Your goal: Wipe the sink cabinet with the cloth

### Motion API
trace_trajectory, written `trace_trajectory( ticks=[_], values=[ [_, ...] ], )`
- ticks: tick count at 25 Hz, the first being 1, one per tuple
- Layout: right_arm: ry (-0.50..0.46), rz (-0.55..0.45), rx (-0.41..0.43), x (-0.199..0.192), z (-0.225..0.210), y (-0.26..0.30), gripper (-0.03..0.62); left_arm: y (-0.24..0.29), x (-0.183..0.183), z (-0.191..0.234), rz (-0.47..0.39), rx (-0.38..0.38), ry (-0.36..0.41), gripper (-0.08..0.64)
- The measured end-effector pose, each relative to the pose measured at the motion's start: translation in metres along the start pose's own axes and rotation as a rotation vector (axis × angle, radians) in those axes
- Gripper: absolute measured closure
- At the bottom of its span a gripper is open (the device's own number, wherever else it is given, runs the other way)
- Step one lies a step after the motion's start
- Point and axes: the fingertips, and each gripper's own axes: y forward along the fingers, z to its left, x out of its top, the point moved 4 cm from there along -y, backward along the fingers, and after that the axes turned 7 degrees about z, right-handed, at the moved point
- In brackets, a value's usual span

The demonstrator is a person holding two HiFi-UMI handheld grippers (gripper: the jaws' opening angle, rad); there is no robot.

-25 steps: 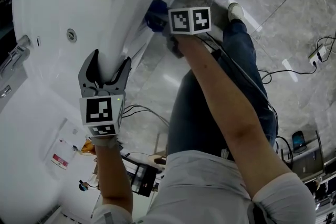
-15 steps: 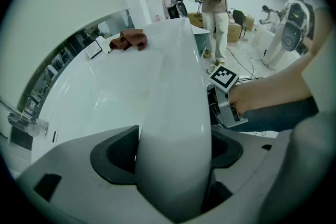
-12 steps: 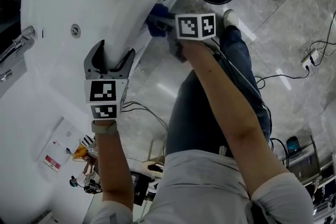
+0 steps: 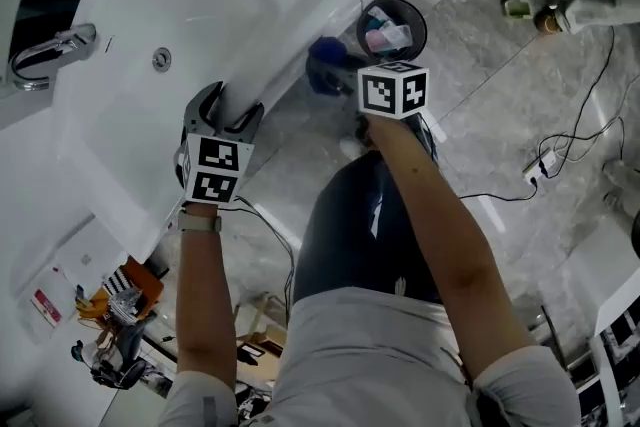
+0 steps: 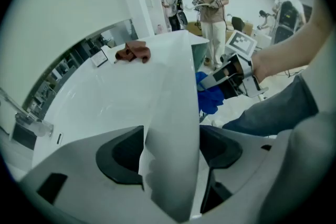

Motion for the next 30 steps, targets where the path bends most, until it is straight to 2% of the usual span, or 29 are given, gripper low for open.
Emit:
trace_trajectory(
  ticks=[2,5,6,8,9,12,17,23,30],
  values=[
    [-0.053,0.020,-0.012,0.005,0.017,-0.013,0.495,-0.016,0.005,-0.002,-0.044,-0.010,-0.055,0.229],
    [-0.135,0.040,-0.033,0.009,0.045,-0.030,0.495,-0.042,0.011,-0.008,-0.143,-0.074,-0.186,0.232],
    [-0.168,0.045,-0.040,0.012,0.053,-0.035,0.494,-0.051,0.011,-0.009,-0.178,-0.090,-0.231,0.261],
    [-0.240,0.059,-0.051,0.020,0.066,-0.044,0.494,-0.066,0.013,-0.008,-0.255,-0.097,-0.333,0.411],
    [-0.276,0.066,-0.054,0.026,0.073,-0.048,0.494,-0.074,0.014,-0.007,-0.298,-0.097,-0.385,0.453],
    [-0.371,0.075,-0.056,0.036,0.100,-0.064,0.494,-0.101,0.017,-0.008,-0.414,-0.113,-0.507,0.513],
    [-0.524,0.076,-0.016,0.054,0.159,-0.087,0.494,-0.149,0.022,-0.016,-0.527,-0.080,-0.601,0.545],
    [-0.643,0.092,0.069,0.070,0.224,-0.102,0.494,-0.210,0.017,-0.011,-0.656,0.010,-0.712,0.548],
    [-0.826,0.127,0.194,0.094,0.297,-0.120,0.494,-0.266,0.027,-0.016,-0.750,0.101,-0.765,0.548]
  ],
)
